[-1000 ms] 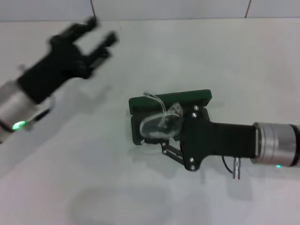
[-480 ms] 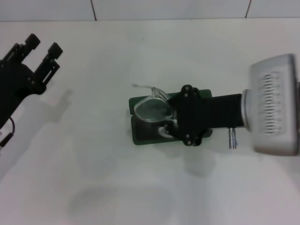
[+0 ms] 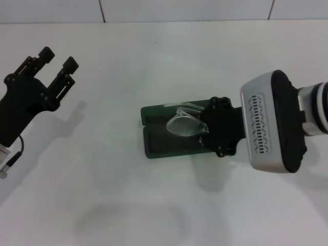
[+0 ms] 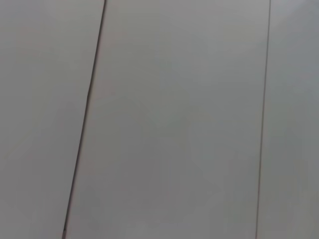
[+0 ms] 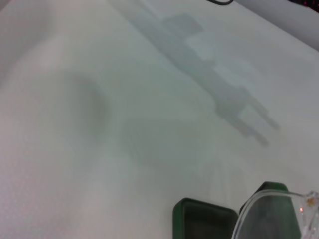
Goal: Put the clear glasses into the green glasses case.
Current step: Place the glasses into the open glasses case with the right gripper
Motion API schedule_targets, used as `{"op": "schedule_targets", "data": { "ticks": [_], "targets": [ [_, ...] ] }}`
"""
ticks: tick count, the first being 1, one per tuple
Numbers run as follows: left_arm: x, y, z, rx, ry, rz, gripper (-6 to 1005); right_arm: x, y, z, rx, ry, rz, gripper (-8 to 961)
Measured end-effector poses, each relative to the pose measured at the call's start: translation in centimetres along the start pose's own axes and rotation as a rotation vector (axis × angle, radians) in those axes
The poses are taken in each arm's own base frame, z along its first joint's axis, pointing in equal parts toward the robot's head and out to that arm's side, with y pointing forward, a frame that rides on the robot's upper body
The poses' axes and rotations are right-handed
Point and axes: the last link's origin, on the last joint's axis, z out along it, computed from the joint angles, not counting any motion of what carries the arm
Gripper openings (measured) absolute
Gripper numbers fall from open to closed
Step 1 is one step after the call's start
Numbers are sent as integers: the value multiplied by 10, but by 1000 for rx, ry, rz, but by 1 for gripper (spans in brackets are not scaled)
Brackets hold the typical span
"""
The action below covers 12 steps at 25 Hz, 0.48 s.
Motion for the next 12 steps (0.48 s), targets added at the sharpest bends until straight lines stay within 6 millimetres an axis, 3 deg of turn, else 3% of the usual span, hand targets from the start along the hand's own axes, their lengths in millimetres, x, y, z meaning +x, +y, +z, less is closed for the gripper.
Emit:
{"op": "schedule_targets", "data": {
  "ticks": [12],
  "targets": [
    [1, 3, 15, -32, 7, -8, 605, -8, -2, 18, 25, 9, -58, 193]
  ]
}}
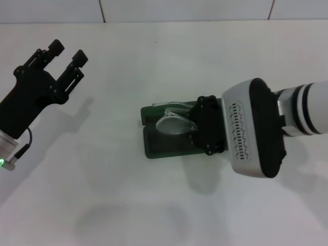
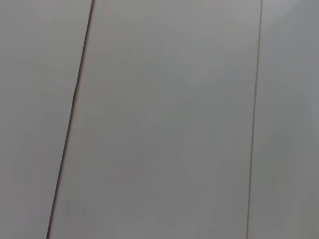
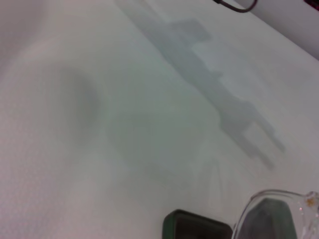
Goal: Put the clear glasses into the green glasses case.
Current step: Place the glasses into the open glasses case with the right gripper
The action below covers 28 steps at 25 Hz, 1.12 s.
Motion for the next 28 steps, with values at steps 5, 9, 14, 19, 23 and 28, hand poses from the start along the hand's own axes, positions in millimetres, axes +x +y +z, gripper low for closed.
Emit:
{"op": "schedule_targets", "data": {
  "ticks": [5, 9, 14, 19, 23, 28],
  "targets": [
    [0, -1, 4, 1, -7, 2, 605, -2, 0, 5, -7, 23, -39, 198],
    [-1, -2, 7, 2, -11, 4, 605, -2, -2, 7, -5, 54, -41, 202],
    [-1, -3, 9, 2, -14, 5, 605, 2, -2, 9, -3, 100, -55, 206],
    [-1, -3, 10, 3, -20, 6, 605, 2, 2, 12, -15, 112, -69, 211],
    [-1, -3, 10, 2, -21, 5, 605, 2, 3, 13, -21, 117, -79, 215],
    [-2, -3, 10, 2, -22, 5, 605, 1, 7, 20, -3, 129, -129, 220]
  ]
}}
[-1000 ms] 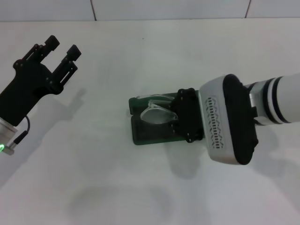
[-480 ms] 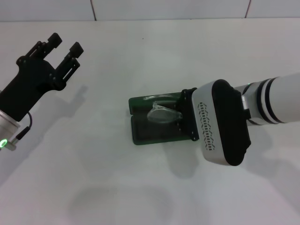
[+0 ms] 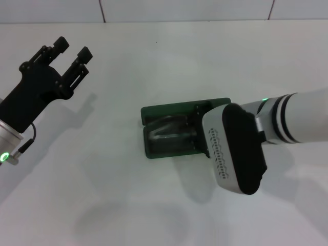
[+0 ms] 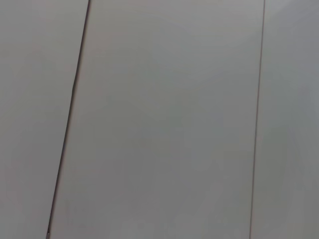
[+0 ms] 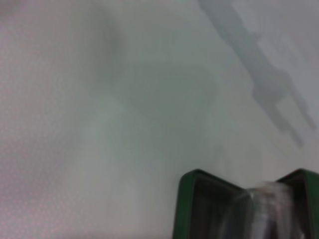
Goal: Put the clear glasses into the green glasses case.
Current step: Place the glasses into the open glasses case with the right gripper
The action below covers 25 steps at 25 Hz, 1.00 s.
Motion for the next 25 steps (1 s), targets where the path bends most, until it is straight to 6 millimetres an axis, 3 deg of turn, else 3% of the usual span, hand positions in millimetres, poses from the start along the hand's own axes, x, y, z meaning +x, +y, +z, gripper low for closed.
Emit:
{"op": "schedule_targets", "data": {
  "ticks": [12, 25],
  "targets": [
    [-1, 0, 1, 1, -6, 1, 604, -2, 4, 5, 14, -10, 13, 266],
    [-1, -1, -1, 4, -11, -2, 604, -3, 6, -10, -61, -26, 130, 288]
  ]
}}
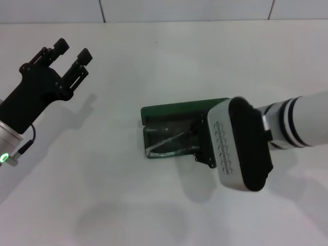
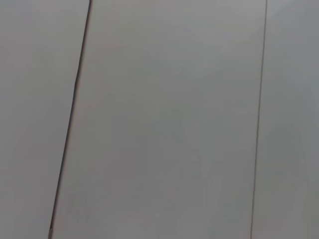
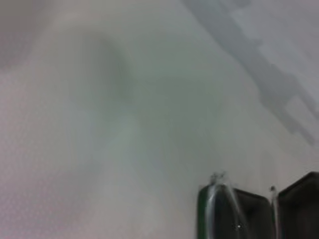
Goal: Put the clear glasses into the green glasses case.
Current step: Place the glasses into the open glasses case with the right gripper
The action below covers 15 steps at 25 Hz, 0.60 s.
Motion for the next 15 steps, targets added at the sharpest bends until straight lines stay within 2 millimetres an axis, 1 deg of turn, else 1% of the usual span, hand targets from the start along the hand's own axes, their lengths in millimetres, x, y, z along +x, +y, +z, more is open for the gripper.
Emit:
{"op": "schedule_targets", "data": {
  "ticks": [6, 8, 13, 14, 15],
  "targets": [
    [-1, 0, -1, 2, -2, -2, 604, 7, -10, -13, 35, -41, 103, 293],
    [-1, 0, -1, 1, -3, -1, 604, 5, -11, -15, 37, -71, 135, 294],
    [-1, 1, 0, -9, -8, 1, 604, 3, -6, -12, -22, -113, 181, 298],
    [-1, 2, 1, -12, -8, 2, 604, 1, -4, -10, -77, -132, 203, 298],
    [-1, 2, 1, -15, -9, 2, 604, 0, -5, -9, -96, -139, 217, 299]
  ]
}}
